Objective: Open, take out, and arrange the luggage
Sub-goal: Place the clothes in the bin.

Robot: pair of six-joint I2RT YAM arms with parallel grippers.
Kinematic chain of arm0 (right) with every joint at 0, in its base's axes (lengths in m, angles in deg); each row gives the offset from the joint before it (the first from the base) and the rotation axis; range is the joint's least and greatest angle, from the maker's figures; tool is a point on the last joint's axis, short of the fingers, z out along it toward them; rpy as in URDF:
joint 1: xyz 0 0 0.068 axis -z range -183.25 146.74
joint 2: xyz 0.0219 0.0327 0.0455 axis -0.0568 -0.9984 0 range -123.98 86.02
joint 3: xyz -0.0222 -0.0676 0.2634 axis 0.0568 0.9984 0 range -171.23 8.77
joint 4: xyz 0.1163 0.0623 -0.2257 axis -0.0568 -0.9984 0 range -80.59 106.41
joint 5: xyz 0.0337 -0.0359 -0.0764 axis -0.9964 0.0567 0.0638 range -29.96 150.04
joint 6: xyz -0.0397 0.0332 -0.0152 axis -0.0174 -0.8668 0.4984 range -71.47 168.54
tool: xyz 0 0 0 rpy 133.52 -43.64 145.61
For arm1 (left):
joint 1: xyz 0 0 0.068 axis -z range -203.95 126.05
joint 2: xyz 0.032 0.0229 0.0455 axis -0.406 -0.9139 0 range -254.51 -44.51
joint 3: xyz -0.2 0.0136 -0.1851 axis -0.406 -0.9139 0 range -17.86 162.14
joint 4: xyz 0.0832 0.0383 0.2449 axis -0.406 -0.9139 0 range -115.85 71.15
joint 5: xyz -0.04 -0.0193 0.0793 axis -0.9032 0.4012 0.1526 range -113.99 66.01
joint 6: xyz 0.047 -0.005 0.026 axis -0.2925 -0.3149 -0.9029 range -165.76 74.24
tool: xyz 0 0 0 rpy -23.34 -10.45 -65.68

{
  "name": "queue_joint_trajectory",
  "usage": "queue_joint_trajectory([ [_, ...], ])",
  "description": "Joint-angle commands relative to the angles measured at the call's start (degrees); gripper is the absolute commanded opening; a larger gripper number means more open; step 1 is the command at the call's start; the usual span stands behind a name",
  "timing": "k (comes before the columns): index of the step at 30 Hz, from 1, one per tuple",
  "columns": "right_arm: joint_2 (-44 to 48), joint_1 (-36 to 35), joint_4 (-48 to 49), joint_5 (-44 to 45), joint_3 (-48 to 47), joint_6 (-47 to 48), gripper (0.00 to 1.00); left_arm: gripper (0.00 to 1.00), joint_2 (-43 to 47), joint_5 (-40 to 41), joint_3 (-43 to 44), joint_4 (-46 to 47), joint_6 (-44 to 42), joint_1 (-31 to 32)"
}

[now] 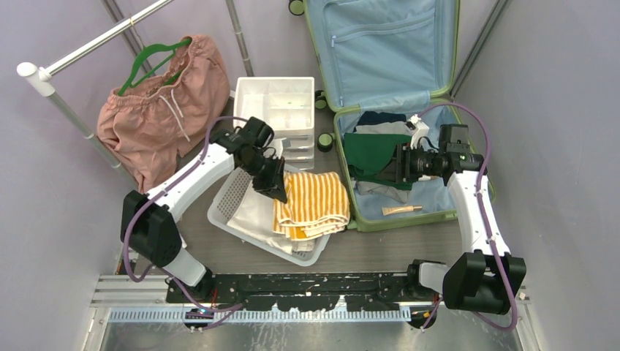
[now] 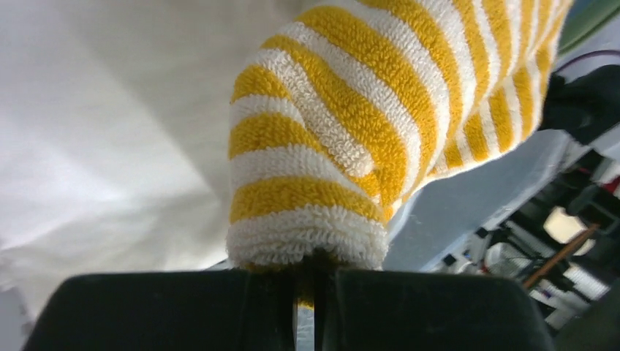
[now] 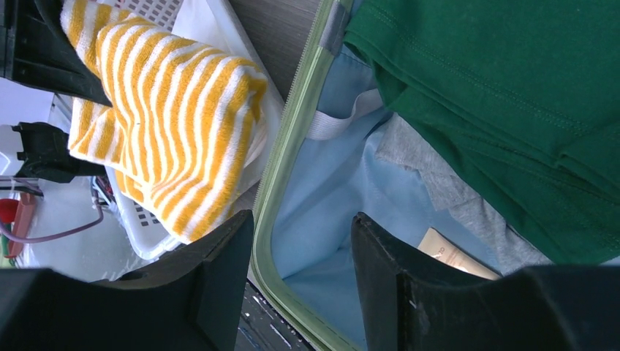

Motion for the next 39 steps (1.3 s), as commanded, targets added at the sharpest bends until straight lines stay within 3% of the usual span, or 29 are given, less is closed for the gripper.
queue_joint_trajectory([
  [1,2.34,0.44,0.91,0.08,0.05,1.14,0.57,0.0,-0.83,8.58,4.42,-8.6,-11.96,-0.4],
  [7,2.22,0.62,0.73,0.17,-0.11,1.45,0.58,0.0,-6.27,17.52,8.69,-14.65,-19.76,-0.4],
  [14,2.07,0.89,0.66,0.19,-0.04,1.63,0.58,0.04,-11.03,27.15,10.13,-12.71,-23.02,-0.48],
  [22,2.26,1.02,-0.79,1.34,-0.62,3.52,0.58,0.33,-11.8,38.14,11.66,-10.94,-19.42,-0.49],
  [26,1.8,1.02,-2.85,2.51,-1.6,6.55,0.61,0.53,-5.57,43.55,8.69,-6.65,-16.44,-0.49],
  [32,-4.0,0.93,-11.57,3.92,-8.59,17.5,0.66,0.69,5.75,45.42,3.48,0.74,-13.12,-0.49],
  [35,-5.92,0.65,-13.09,5.25,-11.75,24.24,0.74,0.81,12.73,44.52,-1.08,6.62,-12.08,-0.53],
  [39,-6.91,-0.3,-12.96,5.02,-12.9,36.09,0.94,0.98,22.39,40.12,-7.21,14.11,-8.94,-0.78],
])
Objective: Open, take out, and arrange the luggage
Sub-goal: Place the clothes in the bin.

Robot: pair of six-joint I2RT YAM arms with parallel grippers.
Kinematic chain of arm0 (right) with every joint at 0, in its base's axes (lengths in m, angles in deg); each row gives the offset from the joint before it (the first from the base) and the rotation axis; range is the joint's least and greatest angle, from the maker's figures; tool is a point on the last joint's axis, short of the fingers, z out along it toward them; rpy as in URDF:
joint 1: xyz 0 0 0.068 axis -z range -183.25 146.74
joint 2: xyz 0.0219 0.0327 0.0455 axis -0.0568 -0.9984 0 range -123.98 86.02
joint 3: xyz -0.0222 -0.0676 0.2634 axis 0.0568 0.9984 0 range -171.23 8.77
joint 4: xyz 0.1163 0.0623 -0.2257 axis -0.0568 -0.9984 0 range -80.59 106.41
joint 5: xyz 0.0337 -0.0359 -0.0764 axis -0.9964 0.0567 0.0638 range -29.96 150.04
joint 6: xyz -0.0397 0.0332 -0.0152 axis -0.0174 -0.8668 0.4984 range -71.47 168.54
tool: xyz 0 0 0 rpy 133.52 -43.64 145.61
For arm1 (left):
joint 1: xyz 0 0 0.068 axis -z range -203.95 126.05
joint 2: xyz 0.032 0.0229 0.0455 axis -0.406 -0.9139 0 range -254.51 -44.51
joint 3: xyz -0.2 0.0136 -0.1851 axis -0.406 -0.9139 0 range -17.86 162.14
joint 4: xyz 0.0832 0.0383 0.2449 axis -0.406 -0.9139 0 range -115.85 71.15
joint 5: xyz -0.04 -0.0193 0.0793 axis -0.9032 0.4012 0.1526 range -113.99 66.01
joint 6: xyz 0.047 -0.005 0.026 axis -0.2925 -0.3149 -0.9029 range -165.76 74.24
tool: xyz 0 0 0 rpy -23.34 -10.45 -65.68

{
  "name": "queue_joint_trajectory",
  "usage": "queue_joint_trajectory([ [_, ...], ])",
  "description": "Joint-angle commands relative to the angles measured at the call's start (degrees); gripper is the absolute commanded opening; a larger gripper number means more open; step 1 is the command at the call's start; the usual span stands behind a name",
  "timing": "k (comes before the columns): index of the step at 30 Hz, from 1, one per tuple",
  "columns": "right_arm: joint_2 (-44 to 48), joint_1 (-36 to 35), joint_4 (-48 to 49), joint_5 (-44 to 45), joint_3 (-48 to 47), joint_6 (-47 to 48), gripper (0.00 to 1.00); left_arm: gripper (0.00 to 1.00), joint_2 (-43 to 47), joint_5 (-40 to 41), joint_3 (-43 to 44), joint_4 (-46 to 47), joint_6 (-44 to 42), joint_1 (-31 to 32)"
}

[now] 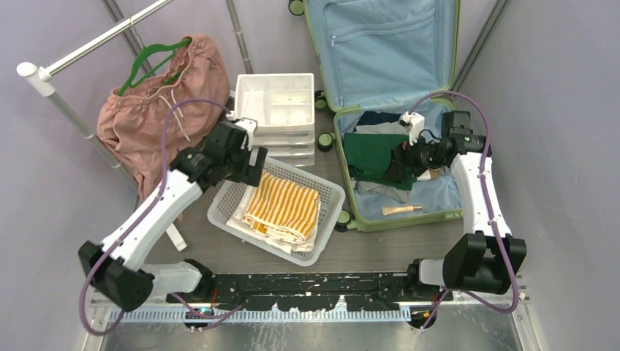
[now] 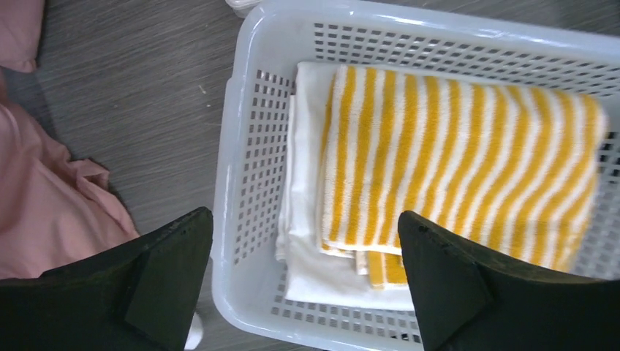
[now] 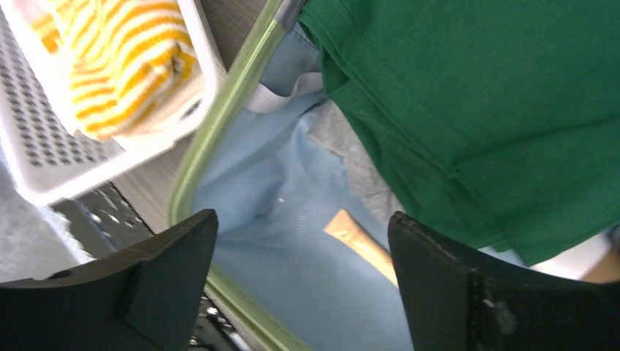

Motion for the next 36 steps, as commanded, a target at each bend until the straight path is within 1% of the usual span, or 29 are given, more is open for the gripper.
queue_joint_trajectory([
  [1,-0.24,-1.11,-1.58,-0.31,-2.91,18.23,0.99,0.99,9.16,-4.47,-5.68,12.19,4.89,-0.63],
  [3,-0.92,-1.72,-1.53,-1.6,-2.53,24.9,1.0,1.0,12.45,-7.47,-8.28,15.58,7.5,-0.76],
  [4,-1.39,-2.22,-0.91,-1.75,-2.43,26.57,1.0,1.0,13.86,-9.0,-9.69,17.26,8.83,-0.77],
  [6,-2.71,-4.19,1.11,0.06,-2.81,27.11,1.0,0.99,16.62,-11.37,-12.46,20.88,11.65,-0.77],
  [9,-5.21,-7.68,3.6,5.41,-3.33,27.58,1.0,0.98,20.05,-12.27,-16.86,25.87,15.71,-0.77],
  [11,-6.43,-11.39,6.01,8.41,-3.16,27.58,1.0,0.97,22.0,-12.75,-19.75,29.39,17.75,-0.77],
  [17,-10.23,-17.13,13.26,16.08,-1.66,26.81,0.99,0.96,24.66,-12.16,-21.89,30.82,20.15,-0.78],
  [20,-11.67,-19.26,15.5,19.66,-0.06,28.48,0.96,0.96,24.38,-12.26,-21.56,30.62,20.72,-0.83],
  [24,-13.67,-20.99,17.95,22.41,2.0,28.98,0.87,0.95,23.15,-12.95,-20.54,30.19,21.34,-0.86],
  [29,-14.9,-21.78,21.93,24.38,5.03,28.9,0.8,0.95,22.36,-12.97,-20.37,30.4,22.65,-0.85],
  [36,-18.05,-22.16,26.07,28.38,6.32,27.71,0.69,0.93,22.06,-12.97,-21.85,31.84,25.29,-0.82],
])
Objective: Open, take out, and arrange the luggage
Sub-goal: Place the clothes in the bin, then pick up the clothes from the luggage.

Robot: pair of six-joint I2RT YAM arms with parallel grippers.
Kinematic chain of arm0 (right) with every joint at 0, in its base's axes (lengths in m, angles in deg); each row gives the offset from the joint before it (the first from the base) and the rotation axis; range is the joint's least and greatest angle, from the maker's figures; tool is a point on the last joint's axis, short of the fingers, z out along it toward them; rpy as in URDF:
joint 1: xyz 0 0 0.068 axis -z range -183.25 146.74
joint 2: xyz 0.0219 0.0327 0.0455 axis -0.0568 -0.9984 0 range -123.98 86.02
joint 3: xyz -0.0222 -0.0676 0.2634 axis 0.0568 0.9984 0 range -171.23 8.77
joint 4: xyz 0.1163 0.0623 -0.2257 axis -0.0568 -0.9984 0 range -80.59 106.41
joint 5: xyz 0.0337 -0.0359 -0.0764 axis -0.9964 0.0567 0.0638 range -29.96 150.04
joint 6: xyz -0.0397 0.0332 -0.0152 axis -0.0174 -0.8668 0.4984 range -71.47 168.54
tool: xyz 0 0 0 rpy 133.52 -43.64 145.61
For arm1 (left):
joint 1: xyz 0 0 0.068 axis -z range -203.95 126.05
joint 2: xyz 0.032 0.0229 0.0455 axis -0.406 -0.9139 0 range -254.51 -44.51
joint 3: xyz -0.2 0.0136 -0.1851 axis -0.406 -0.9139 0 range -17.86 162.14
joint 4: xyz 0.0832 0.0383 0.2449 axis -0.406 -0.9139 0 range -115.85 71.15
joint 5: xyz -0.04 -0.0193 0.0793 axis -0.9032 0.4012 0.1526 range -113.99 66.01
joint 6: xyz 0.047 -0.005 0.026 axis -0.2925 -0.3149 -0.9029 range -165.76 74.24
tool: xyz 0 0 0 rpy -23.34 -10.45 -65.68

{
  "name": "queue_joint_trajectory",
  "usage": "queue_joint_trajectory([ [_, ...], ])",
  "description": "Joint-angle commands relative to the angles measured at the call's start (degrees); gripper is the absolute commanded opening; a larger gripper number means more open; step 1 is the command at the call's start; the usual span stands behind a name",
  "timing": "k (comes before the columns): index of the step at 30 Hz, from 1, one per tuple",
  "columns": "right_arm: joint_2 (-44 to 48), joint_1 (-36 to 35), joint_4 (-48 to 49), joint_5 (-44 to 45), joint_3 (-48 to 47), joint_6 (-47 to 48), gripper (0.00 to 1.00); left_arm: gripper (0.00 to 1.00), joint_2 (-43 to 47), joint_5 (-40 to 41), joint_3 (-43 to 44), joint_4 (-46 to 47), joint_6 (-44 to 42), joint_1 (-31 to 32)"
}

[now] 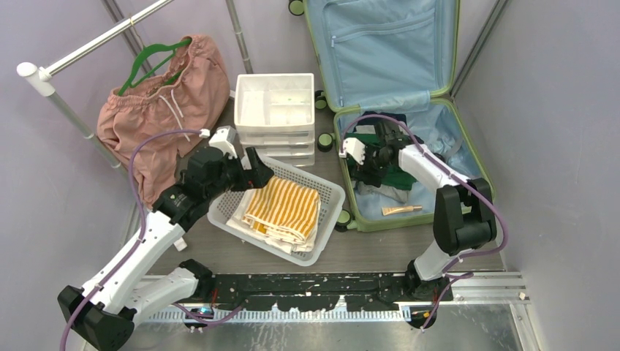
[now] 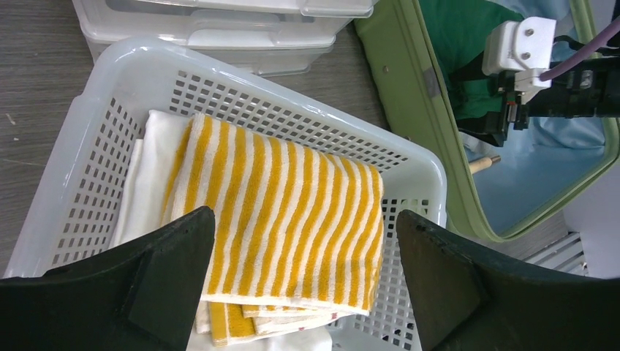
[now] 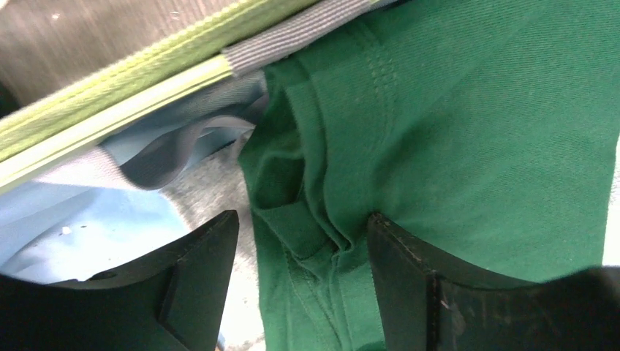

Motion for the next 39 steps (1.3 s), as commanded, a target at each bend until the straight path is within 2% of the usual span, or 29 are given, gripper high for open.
queue_joint_trajectory([
  [1,-1.32,-0.49,5.69,3.55,1.0,-0.39,0.68,0.93,0.11,-0.51,0.37,4.37,2.24,-0.23],
  [6,-1.62,-0.56,8.14,4.84,2.55,-0.71,0.56,0.93,0.28,-0.47,0.44,3.69,2.21,-0.24],
  [14,0.03,-0.5,8.19,3.55,1.08,-5.75,0.23,0.93,-0.43,-0.51,0.69,4.54,1.85,-0.21],
  [19,0.56,-0.36,6.53,2.14,-0.23,-9.17,0.12,0.93,-1.12,-2.84,0.75,5.72,2.59,-0.18],
  [22,1.45,-0.31,5.94,0.85,-0.13,-9.79,0.09,0.93,-1.04,-3.28,0.41,6.41,3.04,-0.26],
  [24,1.58,-0.36,5.4,0.94,-0.03,-9.73,0.11,0.93,-0.82,-3.64,0.08,6.79,3.37,-0.25],
  [29,1.55,-1.43,8.14,4.72,2.22,-8.48,0.43,0.93,-0.68,-4.23,-0.77,7.93,4.2,-0.22],
  [33,1.59,-3.49,11.35,8.5,4.67,-7.92,0.57,0.93,-1.01,-4.41,-1.05,8.43,4.45,-0.25],
  [36,1.18,-4.54,13.35,11.3,5.88,-7.61,0.59,0.93,-1.29,-4.68,-1.05,8.75,4.73,-0.25],
  [39,0.87,-4.6,14.79,12.64,6.78,-7.58,0.54,0.93,-1.39,-4.9,-1.01,8.89,5.08,-0.19],
])
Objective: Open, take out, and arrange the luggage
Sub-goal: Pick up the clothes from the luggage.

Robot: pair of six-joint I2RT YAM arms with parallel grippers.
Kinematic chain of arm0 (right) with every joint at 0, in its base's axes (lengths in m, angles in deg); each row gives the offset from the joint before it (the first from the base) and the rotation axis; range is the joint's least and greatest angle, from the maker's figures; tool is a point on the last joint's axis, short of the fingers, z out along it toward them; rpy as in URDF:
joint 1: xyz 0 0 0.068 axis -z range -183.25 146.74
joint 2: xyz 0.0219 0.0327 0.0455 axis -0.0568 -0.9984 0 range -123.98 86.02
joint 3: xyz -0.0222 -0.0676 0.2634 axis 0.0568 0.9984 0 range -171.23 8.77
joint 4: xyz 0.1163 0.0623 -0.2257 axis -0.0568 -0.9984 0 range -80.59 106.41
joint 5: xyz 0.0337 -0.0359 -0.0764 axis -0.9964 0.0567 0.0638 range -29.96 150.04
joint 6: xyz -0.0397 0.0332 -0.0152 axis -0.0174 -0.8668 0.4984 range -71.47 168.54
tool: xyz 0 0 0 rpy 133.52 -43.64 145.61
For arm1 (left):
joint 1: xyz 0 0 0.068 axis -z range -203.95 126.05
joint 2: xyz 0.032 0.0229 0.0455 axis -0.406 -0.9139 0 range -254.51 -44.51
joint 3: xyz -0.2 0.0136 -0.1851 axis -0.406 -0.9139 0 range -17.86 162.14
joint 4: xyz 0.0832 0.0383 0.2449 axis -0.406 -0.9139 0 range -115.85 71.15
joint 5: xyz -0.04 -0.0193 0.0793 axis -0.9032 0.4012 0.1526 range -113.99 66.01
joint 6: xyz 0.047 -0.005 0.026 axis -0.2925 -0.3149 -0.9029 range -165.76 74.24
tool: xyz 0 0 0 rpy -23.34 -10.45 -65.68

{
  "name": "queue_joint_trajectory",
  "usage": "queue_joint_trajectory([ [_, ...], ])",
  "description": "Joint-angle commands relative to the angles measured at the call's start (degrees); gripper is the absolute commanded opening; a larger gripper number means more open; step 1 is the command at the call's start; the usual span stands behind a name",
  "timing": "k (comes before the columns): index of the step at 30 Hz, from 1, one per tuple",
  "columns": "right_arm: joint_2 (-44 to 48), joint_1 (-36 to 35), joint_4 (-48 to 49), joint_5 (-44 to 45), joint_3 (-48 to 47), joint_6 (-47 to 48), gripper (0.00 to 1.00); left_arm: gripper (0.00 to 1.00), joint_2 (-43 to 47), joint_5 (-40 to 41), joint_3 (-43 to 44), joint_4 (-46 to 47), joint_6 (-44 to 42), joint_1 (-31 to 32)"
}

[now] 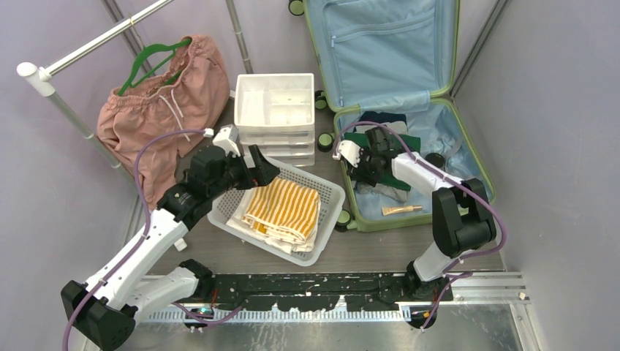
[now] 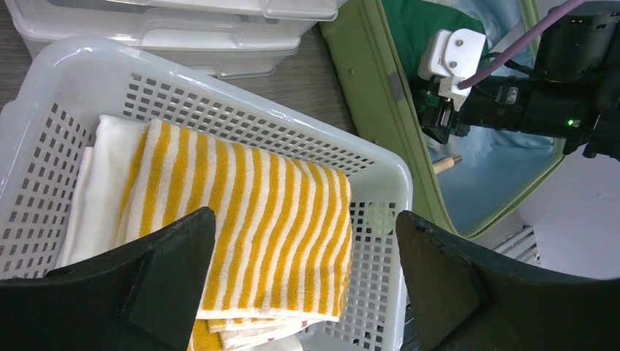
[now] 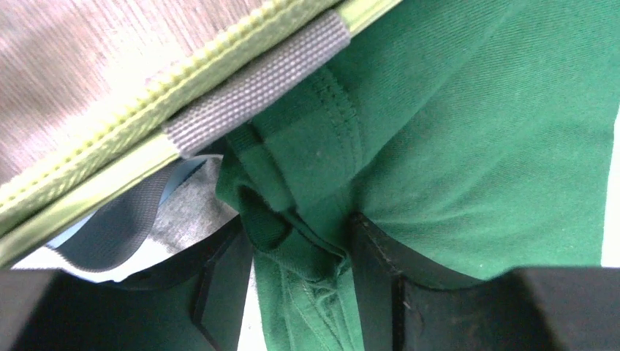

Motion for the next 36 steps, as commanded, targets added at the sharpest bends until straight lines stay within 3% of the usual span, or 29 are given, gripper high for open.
queue_joint_trajectory([
  [1,0.7,-0.48,4.75,3.11,1.71,0.42,0.49,0.93,0.01,-1.09,0.15,4.42,1.29,-0.18],
  [7,1.99,0.34,3.88,0.93,1.12,-2.63,0.13,0.92,-0.12,-2.21,-0.52,6.11,3.38,-0.21],
  [12,3.73,3.63,-1.45,-4.86,-4.16,-9.25,0.02,0.9,-1.13,-5.94,-1.87,9.85,7.24,-0.19],
  [23,8.56,9.89,-11.36,-18.11,-10.44,-16.26,0.01,0.85,-6.98,-13.84,-2.66,19.12,17.17,-0.1],
  [36,11.36,14.57,-16.28,-27.19,-14.87,-20.13,0.01,0.83,-12.36,-13.75,-3.95,28.96,25.23,4.32],
])
